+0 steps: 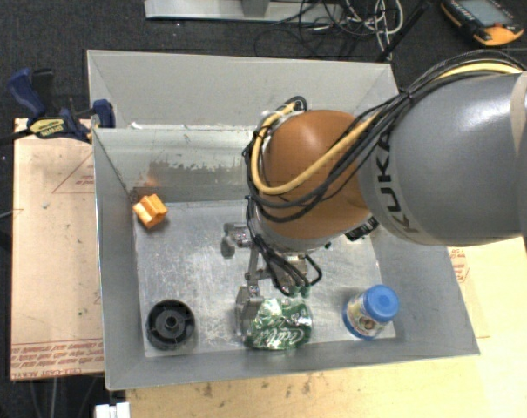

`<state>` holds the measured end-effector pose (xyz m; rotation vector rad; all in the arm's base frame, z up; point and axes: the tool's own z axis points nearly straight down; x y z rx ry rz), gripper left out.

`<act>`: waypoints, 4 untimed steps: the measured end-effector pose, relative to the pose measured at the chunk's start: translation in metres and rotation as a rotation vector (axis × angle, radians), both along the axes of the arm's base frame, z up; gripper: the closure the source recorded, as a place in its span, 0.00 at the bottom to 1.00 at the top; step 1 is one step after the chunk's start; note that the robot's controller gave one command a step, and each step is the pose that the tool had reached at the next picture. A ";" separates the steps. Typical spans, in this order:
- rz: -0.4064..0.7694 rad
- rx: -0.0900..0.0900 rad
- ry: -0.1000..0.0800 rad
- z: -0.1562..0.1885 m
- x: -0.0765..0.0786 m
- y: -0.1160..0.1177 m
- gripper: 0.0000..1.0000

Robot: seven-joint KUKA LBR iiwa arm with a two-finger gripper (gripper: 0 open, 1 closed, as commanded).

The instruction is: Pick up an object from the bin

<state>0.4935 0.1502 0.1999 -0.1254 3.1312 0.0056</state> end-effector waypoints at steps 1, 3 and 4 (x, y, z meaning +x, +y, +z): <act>0.129 -0.003 0.003 -0.070 0.002 -0.021 0.00; -0.017 -0.003 0.011 -0.127 0.005 -0.129 1.00; -0.017 -0.003 0.011 -0.127 0.005 -0.129 1.00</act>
Offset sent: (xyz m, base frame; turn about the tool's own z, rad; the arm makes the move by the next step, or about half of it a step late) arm 0.0047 -0.0770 -0.1175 -0.0837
